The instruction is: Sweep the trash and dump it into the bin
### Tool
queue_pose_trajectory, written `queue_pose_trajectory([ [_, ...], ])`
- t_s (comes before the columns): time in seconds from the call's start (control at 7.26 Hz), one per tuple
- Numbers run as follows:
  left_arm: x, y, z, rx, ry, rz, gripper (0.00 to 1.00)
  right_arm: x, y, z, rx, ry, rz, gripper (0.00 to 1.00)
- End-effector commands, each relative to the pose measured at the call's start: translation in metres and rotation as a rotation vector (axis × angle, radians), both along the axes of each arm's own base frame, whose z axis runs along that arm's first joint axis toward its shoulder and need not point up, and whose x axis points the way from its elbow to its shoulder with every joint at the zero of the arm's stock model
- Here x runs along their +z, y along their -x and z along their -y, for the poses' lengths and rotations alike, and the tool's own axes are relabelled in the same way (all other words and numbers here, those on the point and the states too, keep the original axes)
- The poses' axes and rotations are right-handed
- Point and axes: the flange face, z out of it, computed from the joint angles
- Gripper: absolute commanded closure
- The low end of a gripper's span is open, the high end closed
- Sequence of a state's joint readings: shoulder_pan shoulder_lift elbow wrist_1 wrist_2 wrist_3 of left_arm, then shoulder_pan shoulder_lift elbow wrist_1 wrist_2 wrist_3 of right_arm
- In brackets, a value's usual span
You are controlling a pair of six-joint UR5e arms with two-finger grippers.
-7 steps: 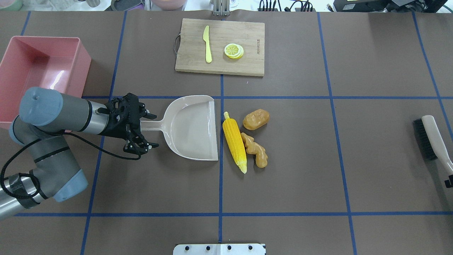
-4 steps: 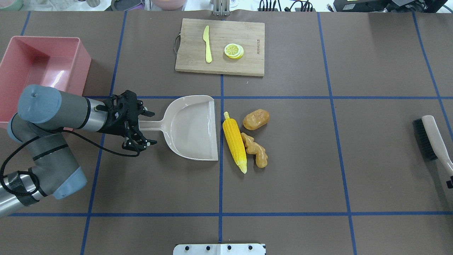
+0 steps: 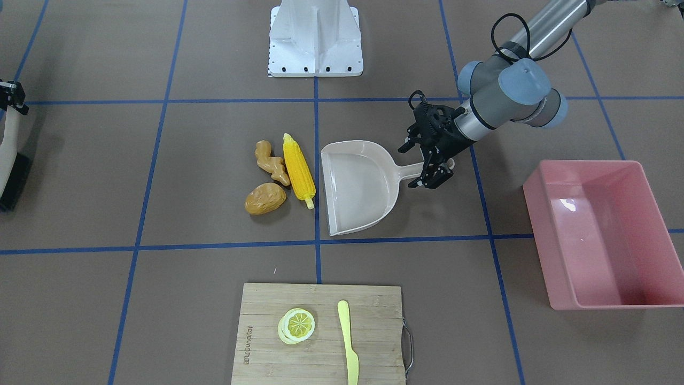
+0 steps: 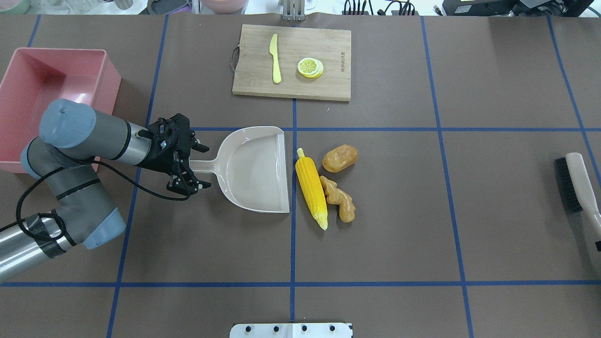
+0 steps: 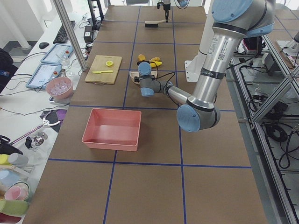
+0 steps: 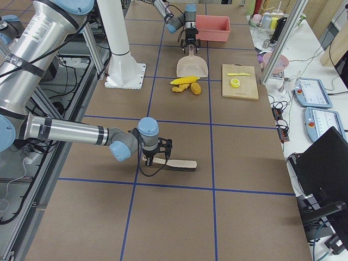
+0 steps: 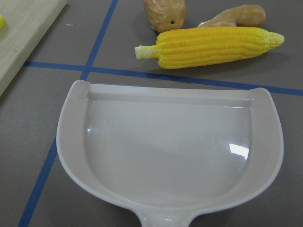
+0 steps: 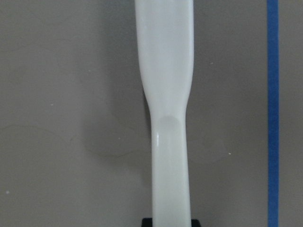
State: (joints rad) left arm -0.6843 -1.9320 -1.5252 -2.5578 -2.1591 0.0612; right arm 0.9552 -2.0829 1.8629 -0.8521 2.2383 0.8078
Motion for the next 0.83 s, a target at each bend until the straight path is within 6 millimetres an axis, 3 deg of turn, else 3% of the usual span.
queue_pose_trajectory([
  [0.0, 0.008, -0.004, 0.002, 0.002, 0.013, 0.014, 0.04, -0.058, 0.019, 0.004, -0.034, -0.024, 0.043, 1.00],
  [0.28, 0.011, -0.010, 0.004, 0.001, 0.024, 0.021, 0.04, -0.133, 0.057, 0.012, -0.031, 0.002, 0.072, 1.00],
  [0.55, 0.002, -0.019, 0.008, 0.001, 0.037, 0.022, 0.04, -0.188, 0.125, 0.007, -0.074, 0.011, 0.097, 1.00],
  [0.69, -0.002, -0.024, 0.007, 0.004, 0.049, 0.018, 0.04, -0.228, 0.160, 0.011, -0.076, 0.025, 0.068, 1.00],
])
